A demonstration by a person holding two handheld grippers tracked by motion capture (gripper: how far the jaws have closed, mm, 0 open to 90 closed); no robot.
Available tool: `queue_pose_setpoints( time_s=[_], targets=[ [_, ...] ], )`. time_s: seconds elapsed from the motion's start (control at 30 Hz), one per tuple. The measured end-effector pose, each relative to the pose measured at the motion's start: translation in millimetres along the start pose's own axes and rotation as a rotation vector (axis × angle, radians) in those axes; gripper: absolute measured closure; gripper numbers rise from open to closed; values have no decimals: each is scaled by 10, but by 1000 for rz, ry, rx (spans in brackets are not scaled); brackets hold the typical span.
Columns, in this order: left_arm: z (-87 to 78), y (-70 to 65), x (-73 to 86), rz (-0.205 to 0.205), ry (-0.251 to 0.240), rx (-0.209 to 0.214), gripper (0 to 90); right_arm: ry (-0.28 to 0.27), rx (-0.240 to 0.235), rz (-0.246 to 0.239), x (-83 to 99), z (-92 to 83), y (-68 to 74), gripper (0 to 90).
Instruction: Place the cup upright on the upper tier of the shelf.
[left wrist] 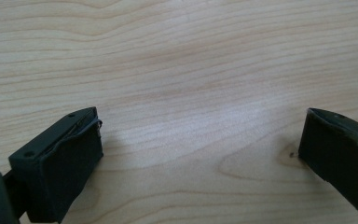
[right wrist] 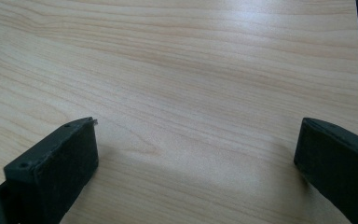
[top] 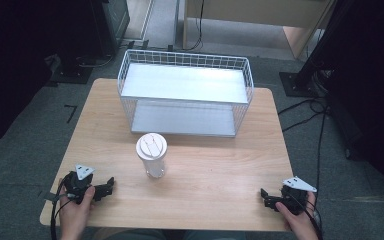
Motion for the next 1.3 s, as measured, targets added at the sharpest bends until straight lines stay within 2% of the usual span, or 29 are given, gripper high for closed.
queue_pose_setpoints(
  time_s=[0.07,0.13,0.17,0.23,0.27,0.3,0.4,0.5,0.53,0.57,0.6,0.63,0.67,0.7,0.73,0.9,1.03,1.23,1.3],
  targets=[
    [-17,8,10,-3,5,-6,0,-1,0,2,0,1,0,0],
    [-60,-44,-5,3,-17,38,0,-1,-2,4,-1,1,2,0],
    [-60,-44,-5,3,-17,38,0,-2,-2,5,-1,1,2,0],
    [-122,-96,-47,14,-54,59,0,-1,-2,5,-1,0,3,0],
    [-172,-163,-74,23,-70,94,0,-3,-3,6,-2,1,3,0],
    [-172,-163,-74,23,-70,94,0,-3,-4,7,-2,1,2,0],
    [-229,-323,-89,45,-57,180,0,-3,-4,7,-3,1,1,0],
    [-265,-541,-97,96,-55,230,0,-3,-4,7,-2,1,2,0],
    [-265,-541,-97,96,-55,230,0,-3,-4,7,-2,1,2,0],
    [-272,-602,-97,102,-55,249,0,-4,-4,6,-2,1,1,0],
    [-278,-664,-102,109,-58,271,0,-4,-4,7,-3,1,1,0],
    [-278,-786,-111,121,-61,310,0,-4,-5,3,-5,3,1,0],
    [-278,-786,-111,121,-61,310,0,-4,-5,3,-5,3,1,0],
    [-269,-895,-111,126,-58,351,0,-4,-5,3,-6,5,1,0],
    [-269,-895,-111,126,-58,351,0,-4,-5,3,-6,4,1,0],
    [-228,-1109,-147,143,-73,403,0,-2,-6,1,-5,4,3,0],
    [-178,-1266,-185,174,-73,428,0,-2,-5,1,-5,4,3,0],
    [-146,-1376,-272,170,-90,446,0,-2,-6,1,-5,4,3,0],
    [-126,-1430,-288,182,-91,445,0,-2,-5,1,-5,4,3,0]
  ],
)
Point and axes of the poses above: each handheld gripper's, and its own axes: z roughly forward along the jaws, x roughly out of its underside, y roughly to its left, the point moved 10 cm from there along z, roughly forward along the jaws, and after that the axes turned 12 degrees about -z, right-handed, at the moved point
